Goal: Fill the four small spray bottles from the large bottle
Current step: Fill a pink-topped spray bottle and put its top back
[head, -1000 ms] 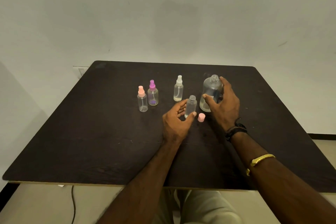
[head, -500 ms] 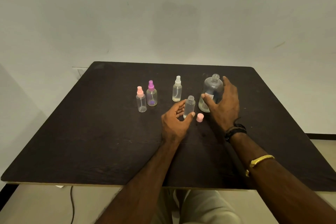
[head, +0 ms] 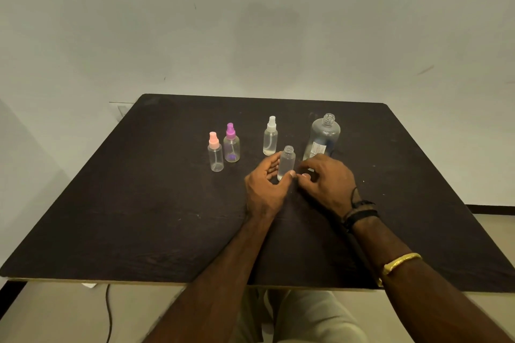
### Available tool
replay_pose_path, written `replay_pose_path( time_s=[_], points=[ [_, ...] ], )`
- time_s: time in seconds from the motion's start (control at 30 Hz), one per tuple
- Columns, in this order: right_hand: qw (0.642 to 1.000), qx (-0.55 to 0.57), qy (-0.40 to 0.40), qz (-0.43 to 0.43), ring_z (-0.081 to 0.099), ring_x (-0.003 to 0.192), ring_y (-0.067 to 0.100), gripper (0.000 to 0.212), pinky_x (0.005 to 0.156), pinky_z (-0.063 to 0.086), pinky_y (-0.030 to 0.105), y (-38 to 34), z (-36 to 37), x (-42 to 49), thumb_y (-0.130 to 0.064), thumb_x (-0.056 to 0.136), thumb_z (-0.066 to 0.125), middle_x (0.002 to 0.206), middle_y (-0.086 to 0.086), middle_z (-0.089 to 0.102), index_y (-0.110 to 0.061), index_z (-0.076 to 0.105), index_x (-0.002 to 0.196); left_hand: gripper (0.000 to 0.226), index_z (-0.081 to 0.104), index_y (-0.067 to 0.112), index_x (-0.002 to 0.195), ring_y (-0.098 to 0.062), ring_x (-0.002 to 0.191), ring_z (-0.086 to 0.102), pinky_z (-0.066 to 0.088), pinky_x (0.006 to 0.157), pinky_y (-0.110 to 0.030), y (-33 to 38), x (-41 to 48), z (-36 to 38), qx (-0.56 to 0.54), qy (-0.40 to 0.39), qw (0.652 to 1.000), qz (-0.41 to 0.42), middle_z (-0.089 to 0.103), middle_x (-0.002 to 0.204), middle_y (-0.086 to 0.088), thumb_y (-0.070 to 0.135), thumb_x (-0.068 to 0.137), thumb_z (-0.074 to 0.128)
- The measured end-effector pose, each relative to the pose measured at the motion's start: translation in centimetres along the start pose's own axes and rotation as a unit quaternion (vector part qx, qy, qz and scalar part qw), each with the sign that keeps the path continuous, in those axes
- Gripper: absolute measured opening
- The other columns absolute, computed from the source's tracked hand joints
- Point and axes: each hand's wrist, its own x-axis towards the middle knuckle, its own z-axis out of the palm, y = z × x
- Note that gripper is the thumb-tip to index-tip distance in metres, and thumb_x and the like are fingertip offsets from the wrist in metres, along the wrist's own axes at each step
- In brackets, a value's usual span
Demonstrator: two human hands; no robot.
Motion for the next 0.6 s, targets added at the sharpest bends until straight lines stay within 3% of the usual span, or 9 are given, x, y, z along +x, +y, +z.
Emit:
replay_pose_path(
  time_s=[0.13,0.23,0.33,0.47,0.6],
  points=[
    [0.998,-0.015,-0.066,0.008,0.058,0.081,0.012,0.018,0.072,0.055,0.037,0.1,0.2,-0.1,-0.043,0.086,0.057,0.087,-0.008,0.061,-0.027,0.064,0.091,0.055,0.063,0.015,0.133,0.004,0.107,0.067,0.055,0.091,-0.016,-0.1,0.0,0.1,-0.001,0.004,1.000,-0.004,0.069,0.117,0.012,0.013,0.082,0.083],
    [0.994,-0.006,-0.106,0.019,0.060,0.087,0.014,0.013,0.080,0.055,0.038,0.2,0.3,0.1,-0.035,0.088,0.060,0.091,-0.006,0.063,-0.025,0.064,0.095,0.056,0.063,0.015,0.134,0.005,0.107,0.067,0.055,0.091,-0.016,-0.1,0.0,0.1,0.000,0.004,1.000,-0.006,0.071,0.121,0.004,0.015,0.082,0.084],
    [0.999,0.034,-0.025,0.016,0.061,0.084,0.016,0.011,0.077,0.055,0.038,0.2,0.3,0.1,-0.029,0.088,0.061,0.091,-0.004,0.066,-0.022,0.065,0.095,0.056,0.062,0.015,0.134,0.009,0.107,0.065,0.053,0.092,-0.014,-0.1,0.0,0.0,0.002,-0.003,1.000,-0.010,0.071,0.123,0.002,0.015,0.083,0.083],
    [0.983,0.131,0.127,0.017,0.063,0.082,0.009,0.014,0.076,0.054,0.025,-0.9,-0.5,0.8,-0.023,0.091,0.070,0.094,-0.005,0.069,-0.018,0.069,0.103,0.055,0.063,0.014,0.133,0.000,0.112,0.065,0.053,0.093,-0.014,-0.2,0.1,0.0,0.009,-0.001,1.000,-0.008,0.071,0.125,0.000,0.015,0.082,0.083],
    [0.965,0.199,0.168,0.033,0.064,0.087,0.002,0.020,0.076,0.052,0.014,-1.9,-1.4,2.1,-0.030,0.095,0.069,0.098,-0.010,0.068,-0.017,0.070,0.111,0.056,0.063,0.014,0.134,-0.006,0.115,0.067,0.055,0.097,-0.020,-0.4,0.0,0.1,0.012,-0.003,1.000,-0.013,0.070,0.127,0.000,0.017,0.082,0.084]
  ],
)
